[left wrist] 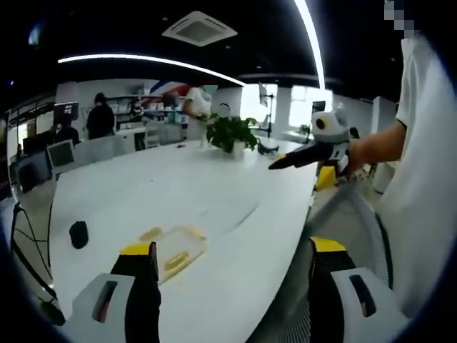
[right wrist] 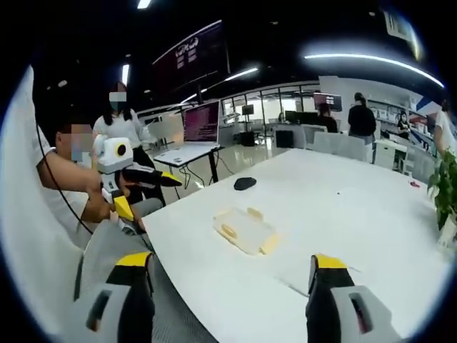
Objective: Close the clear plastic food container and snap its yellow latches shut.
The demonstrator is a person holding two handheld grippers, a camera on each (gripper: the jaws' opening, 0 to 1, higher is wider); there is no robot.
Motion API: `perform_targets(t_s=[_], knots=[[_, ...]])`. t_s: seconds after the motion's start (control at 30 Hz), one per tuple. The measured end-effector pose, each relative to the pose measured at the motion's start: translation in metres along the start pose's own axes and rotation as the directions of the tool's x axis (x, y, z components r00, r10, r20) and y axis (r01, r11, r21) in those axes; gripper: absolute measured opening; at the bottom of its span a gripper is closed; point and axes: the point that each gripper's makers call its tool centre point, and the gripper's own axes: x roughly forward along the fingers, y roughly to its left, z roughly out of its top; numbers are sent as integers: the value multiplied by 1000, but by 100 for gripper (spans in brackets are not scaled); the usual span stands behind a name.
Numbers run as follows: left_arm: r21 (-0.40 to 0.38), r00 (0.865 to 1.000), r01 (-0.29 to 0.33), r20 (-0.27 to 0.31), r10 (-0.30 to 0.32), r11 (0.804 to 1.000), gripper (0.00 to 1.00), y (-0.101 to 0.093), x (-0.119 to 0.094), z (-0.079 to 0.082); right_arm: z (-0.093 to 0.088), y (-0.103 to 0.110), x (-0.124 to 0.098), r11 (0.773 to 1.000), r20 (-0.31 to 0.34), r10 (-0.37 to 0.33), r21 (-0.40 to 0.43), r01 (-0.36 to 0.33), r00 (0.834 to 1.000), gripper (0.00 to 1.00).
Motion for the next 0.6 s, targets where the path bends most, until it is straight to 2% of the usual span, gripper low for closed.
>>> perform_targets(t_s=[0.13, 0.6], knots=[[26, 1000, 8, -16, -8, 1000, 83, 12, 0, 1, 1, -2, 9, 998, -27, 12, -56, -14, 1000, 89], [135, 993, 72, -100, -59, 988, 81, 38, 5, -3, 13, -18, 37, 984, -80, 42, -172, -55, 996, 87]])
